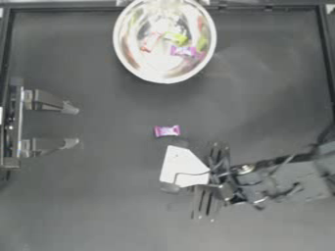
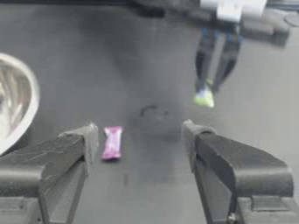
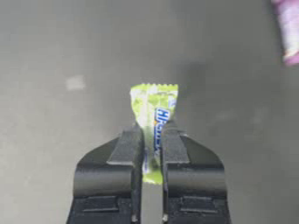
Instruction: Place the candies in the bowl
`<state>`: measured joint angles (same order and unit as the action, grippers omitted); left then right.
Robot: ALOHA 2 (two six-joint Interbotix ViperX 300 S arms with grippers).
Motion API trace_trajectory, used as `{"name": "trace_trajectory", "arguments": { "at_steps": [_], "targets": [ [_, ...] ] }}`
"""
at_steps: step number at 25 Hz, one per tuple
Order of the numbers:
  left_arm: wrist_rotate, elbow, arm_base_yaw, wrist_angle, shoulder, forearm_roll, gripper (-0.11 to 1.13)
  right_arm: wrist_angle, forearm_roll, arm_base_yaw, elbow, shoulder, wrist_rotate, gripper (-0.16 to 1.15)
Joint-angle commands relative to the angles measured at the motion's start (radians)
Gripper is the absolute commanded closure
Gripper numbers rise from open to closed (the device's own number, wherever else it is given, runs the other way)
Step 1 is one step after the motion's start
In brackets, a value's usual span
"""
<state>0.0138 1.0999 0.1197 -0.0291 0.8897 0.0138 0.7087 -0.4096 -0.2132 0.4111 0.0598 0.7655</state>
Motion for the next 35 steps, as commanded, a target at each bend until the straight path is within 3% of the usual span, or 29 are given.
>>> {"name": "trace_trajectory", "arguments": {
  "at_steps": [1, 9, 17, 26, 35],
  "targets": [
    [0.000, -0.009, 0.002, 0.009, -0.002, -0.006, 0.09, -0.048, -0.094, 0.037, 0.021, -0.107, 0.015, 0.63],
    [0.000, -0.009, 0.000, 0.009, -0.002, -0.006, 0.09, -0.341, -0.333, 0.227, 0.144, -0.279, 0.103, 0.63],
    [0.002, -0.009, 0.000, 0.009, -0.002, -0.012, 0.09, -0.561, -0.445, 0.494, 0.173, -0.301, 0.101, 0.63],
    [0.002, 0.002, 0.000, 0.009, -0.002, -0.044, 0.09, -0.747, -0.499, 0.744, 0.098, -0.147, 0.101, 0.63],
    [0.000, 0.002, 0.000, 0.009, -0.005, -0.044, 0.09, -0.747, -0.577, 0.792, -0.048, 0.049, 0.103, 0.63]
  ]
}}
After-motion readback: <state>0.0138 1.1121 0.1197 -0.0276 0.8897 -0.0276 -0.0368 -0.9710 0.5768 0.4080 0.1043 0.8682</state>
